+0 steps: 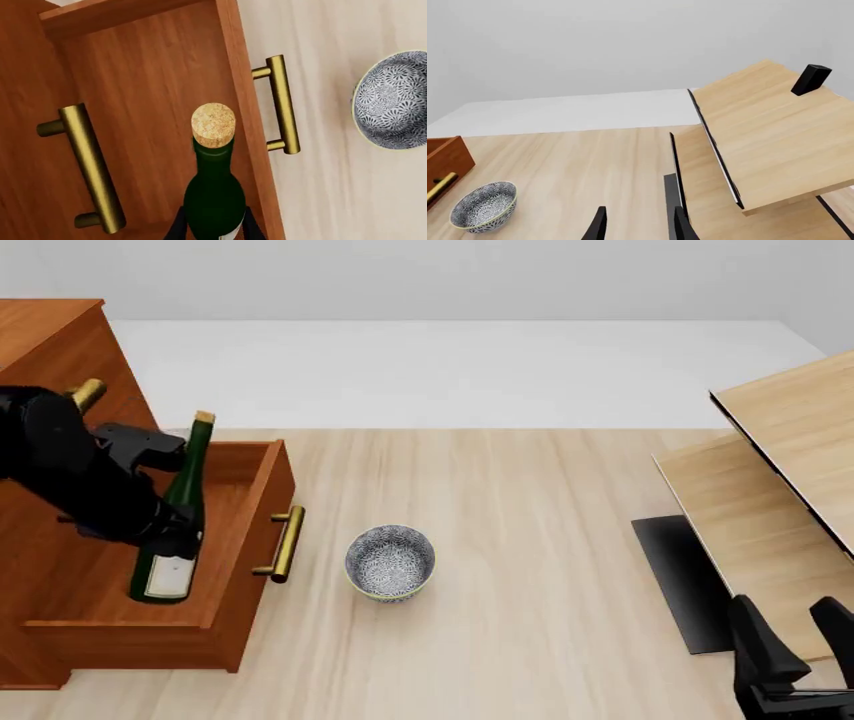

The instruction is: Put the wine bottle in the bottom drawer of the cabinet.

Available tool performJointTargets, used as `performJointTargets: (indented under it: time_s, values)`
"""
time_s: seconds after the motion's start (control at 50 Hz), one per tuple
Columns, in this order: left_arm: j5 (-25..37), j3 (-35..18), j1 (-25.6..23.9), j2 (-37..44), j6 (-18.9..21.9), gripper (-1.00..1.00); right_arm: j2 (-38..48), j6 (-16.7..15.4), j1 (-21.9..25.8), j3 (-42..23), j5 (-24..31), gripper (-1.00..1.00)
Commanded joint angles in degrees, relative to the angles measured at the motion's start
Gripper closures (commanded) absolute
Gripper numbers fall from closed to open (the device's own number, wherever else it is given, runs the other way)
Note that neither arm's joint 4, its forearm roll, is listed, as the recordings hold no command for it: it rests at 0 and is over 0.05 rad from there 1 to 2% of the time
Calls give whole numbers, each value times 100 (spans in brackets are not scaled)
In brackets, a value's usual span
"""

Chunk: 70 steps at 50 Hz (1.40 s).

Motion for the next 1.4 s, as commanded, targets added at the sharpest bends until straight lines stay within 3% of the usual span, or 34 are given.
performJointTargets:
  time_s: [0.02, 1.02, 1.4]
  values:
    - [-151, 32, -7, 235, -368, 100, -10, -19, -6, 0, 21, -100]
    - [-660, 813, 1, 455, -683, 100, 77, -41, 4, 1, -11, -100]
    - [-679, 881, -64, 562, -737, 100, 85, -51, -3, 1, -15, -100]
